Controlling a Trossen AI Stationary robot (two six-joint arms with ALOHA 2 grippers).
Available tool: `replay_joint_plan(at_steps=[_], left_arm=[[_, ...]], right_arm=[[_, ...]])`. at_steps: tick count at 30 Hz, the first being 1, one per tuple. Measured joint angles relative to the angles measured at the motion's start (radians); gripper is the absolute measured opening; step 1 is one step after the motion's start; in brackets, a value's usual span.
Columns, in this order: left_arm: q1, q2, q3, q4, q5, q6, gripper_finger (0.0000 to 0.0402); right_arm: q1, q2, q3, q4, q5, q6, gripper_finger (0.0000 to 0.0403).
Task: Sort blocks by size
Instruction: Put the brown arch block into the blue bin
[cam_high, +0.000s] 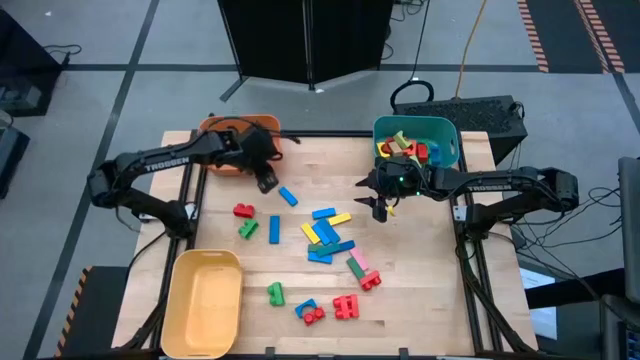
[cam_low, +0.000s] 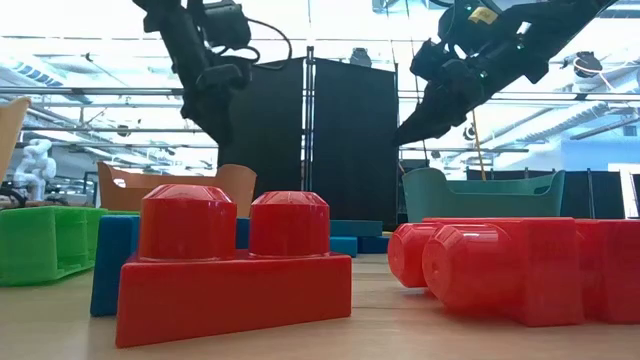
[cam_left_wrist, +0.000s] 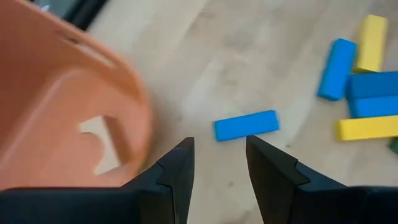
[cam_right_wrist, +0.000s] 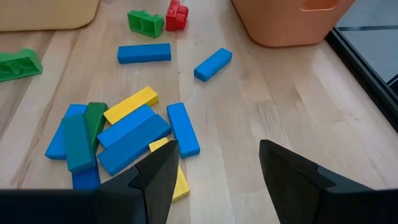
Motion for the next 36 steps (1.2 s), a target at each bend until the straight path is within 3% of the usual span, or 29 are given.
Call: replay_joint_plan(at_steps=[14,25,31,36], left_arm=[[-0.245,0.0,0.0,0.017,-0.099,-0.141,0.0141],[-0.424,0.0,0.0,0.137,-0.177,-0.166,0.0141],[-0.473,0.004,-0.009,0.157,-0.354,-0.162,0.0141],[-0.435,0.007,-0.067,0.15,-0.368,-0.1,0.0141]], right_arm=[[0.0,0.0,0.0,-0.001,0.0,0.003,0.021],[0.0,0.0,0.0,-0.001,-0.002,0.006,0.021],[0.0,0.0,0.0,-0.001,-0.002,0.006,0.021],[0.0,0.0,0.0,-0.001,-0.002,0.003,0.021]])
